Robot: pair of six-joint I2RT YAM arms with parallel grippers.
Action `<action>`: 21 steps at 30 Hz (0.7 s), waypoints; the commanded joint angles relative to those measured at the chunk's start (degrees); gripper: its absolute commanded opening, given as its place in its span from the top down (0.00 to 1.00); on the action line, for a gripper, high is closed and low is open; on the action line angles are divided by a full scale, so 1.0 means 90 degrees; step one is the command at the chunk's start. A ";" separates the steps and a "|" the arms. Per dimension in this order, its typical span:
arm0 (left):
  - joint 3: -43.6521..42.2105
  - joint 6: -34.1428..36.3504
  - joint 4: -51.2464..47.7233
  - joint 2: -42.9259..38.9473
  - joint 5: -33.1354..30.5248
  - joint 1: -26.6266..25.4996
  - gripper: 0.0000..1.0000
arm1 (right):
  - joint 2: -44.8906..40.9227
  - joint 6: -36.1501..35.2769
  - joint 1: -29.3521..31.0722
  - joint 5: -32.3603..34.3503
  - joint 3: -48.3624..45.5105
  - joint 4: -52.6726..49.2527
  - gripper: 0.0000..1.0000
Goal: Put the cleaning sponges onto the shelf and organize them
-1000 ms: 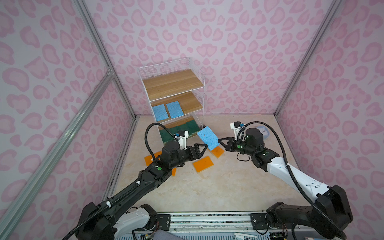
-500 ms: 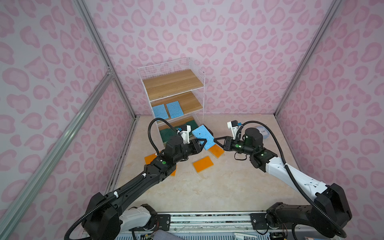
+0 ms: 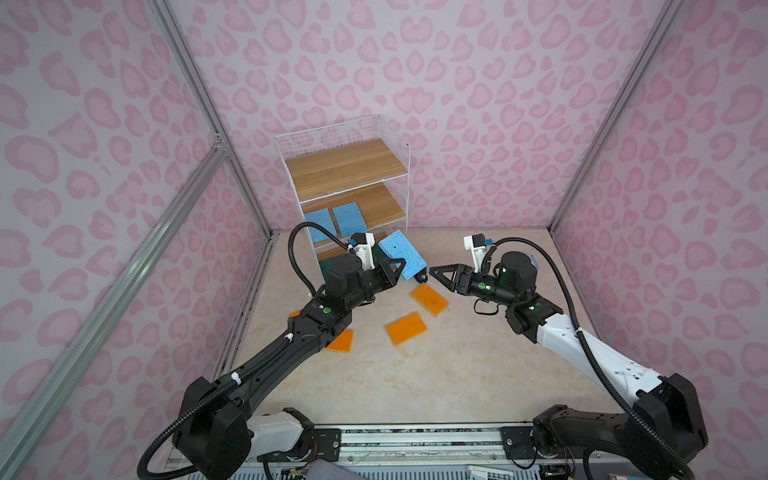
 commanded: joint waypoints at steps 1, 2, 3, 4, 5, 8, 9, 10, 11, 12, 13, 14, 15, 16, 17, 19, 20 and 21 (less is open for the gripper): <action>0.0309 -0.0214 0.0497 0.0191 0.0026 0.0041 0.96 | 0.0185 0.0798 -0.0013 -0.0338 -0.0098 0.1135 0.43; 0.0392 -0.0263 0.0542 0.0267 0.0040 0.0050 0.96 | 0.0276 0.0966 -0.0013 -0.0418 -0.0069 0.1349 0.45; 0.0466 -0.0315 0.0587 0.0350 0.0050 0.0051 0.96 | 0.0373 0.1118 -0.0013 -0.0503 -0.0021 0.1553 0.47; 0.0535 -0.0367 0.0634 0.0414 0.0059 0.0060 0.96 | 0.0467 0.1241 -0.0012 -0.0570 0.0033 0.1711 0.48; 0.0594 -0.0430 0.0692 0.0492 0.0077 0.0070 0.96 | 0.0578 0.1388 -0.0013 -0.0637 0.0100 0.1900 0.48; 0.0794 -0.0580 0.0812 0.0706 0.0133 0.0094 0.96 | 0.0886 0.1804 -0.0013 -0.0688 0.0253 0.2478 0.48; 0.0866 -0.0621 0.0836 0.0757 0.0157 0.0099 0.96 | 0.0963 0.1946 -0.0009 -0.0667 0.0284 0.2660 0.49; 0.0935 -0.0639 0.0848 0.0836 0.0186 0.0107 0.96 | 0.1062 0.2095 -0.0012 -0.0640 0.0313 0.2866 0.50; 0.1010 -0.0660 0.0857 0.0891 0.0198 0.0114 0.96 | 0.1160 0.2217 -0.0013 -0.0620 0.0356 0.3052 0.54; 0.1079 -0.0683 0.0858 0.0953 0.0206 0.0114 0.96 | 0.1267 0.2337 -0.0012 -0.0593 0.0401 0.3204 0.57; 0.1129 -0.0707 0.0872 0.0988 0.0206 0.0119 0.96 | 0.1349 0.2415 -0.0024 -0.0581 0.0444 0.3302 0.59; 0.1180 -0.0728 0.0887 0.1028 0.0206 0.0128 0.96 | 0.1456 0.2558 -0.0025 -0.0582 0.0483 0.3443 0.61; 0.1244 -0.0740 0.0897 0.1072 0.0215 0.0138 0.96 | 0.1556 0.2690 -0.0022 -0.0579 0.0529 0.3617 0.63; 0.1295 -0.0730 0.0903 0.1114 0.0236 0.0147 0.96 | 0.1651 0.2792 -0.0024 -0.0590 0.0565 0.3750 0.65; 0.1356 -0.0736 0.0921 0.1154 0.0272 0.0157 0.96 | 0.1756 0.2905 -0.0039 -0.0577 0.0607 0.3917 0.66; 0.1459 -0.0756 0.0947 0.1254 0.0355 0.0187 0.96 | 0.1901 0.3077 -0.0070 -0.0536 0.0690 0.4137 0.67; 0.1478 -0.0791 0.0988 0.1283 0.0383 0.0204 0.96 | 0.1978 0.3168 -0.0102 -0.0494 0.0724 0.4252 0.67; 0.1461 -0.0834 0.1035 0.1310 0.0400 0.0221 0.96 | 0.2041 0.3257 -0.0143 -0.0460 0.0752 0.4372 0.68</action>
